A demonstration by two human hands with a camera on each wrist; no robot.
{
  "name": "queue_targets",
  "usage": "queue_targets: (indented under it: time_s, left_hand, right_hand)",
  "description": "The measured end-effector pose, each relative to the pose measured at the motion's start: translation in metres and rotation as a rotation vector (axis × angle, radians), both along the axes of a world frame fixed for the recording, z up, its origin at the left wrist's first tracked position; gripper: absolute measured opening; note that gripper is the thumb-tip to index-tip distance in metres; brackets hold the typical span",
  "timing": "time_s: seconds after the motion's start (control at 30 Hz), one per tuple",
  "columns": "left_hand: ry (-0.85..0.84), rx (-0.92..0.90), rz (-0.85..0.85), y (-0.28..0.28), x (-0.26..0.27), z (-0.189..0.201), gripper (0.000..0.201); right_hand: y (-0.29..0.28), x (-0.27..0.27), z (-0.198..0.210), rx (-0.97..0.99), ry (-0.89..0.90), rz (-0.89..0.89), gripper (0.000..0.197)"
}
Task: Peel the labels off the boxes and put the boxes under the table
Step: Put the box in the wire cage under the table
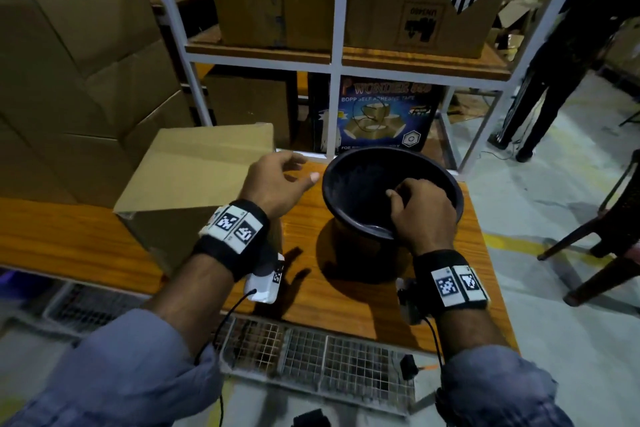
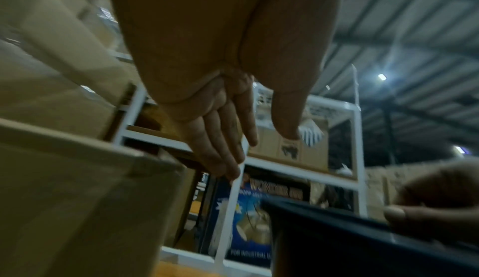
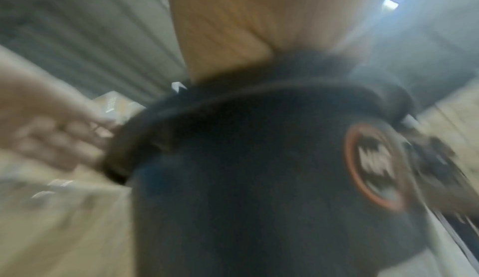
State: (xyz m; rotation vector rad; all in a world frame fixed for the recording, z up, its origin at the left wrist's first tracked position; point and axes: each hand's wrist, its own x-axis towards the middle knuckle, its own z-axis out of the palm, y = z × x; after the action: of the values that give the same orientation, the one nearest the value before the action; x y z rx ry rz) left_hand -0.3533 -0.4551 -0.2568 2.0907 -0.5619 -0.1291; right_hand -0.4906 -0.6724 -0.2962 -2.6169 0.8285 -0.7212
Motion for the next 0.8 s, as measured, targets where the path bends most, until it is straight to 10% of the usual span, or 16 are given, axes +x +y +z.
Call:
queue_targets:
  time_s: [0.27,0.47,0.6,0.73,0.8]
  left_hand:
    - [-0.080,-0.224,0.274,0.110,0.011,0.012,0.029]
    - [-0.046,0.088,0.451,0.197,0.047,-0.014,0.049]
    - [0.132,0.270,0.325,0.243,0.064,-0.035,0.090]
    - [0.195,0.147,0.156,0.269,0.069,-0.046,0.068]
    - [0.251,0.072,0.102,0.277,0.076,-0.052,0.090]
  right_hand:
    - [0.078,0.023,0.011,-0.125,-0.005,0.212,0.025]
    - [0.161,0.046,0.008,0.002,-0.050,0.294,0.034]
    - [0.214,0.072,0.001,0.133,0.002,0.239,0.061]
    - [0.249,0.090,-0.010,0.074,0.135,0.209,0.068]
    - [0.260,0.092,-0.014,0.006,0.184,0.156,0.067]
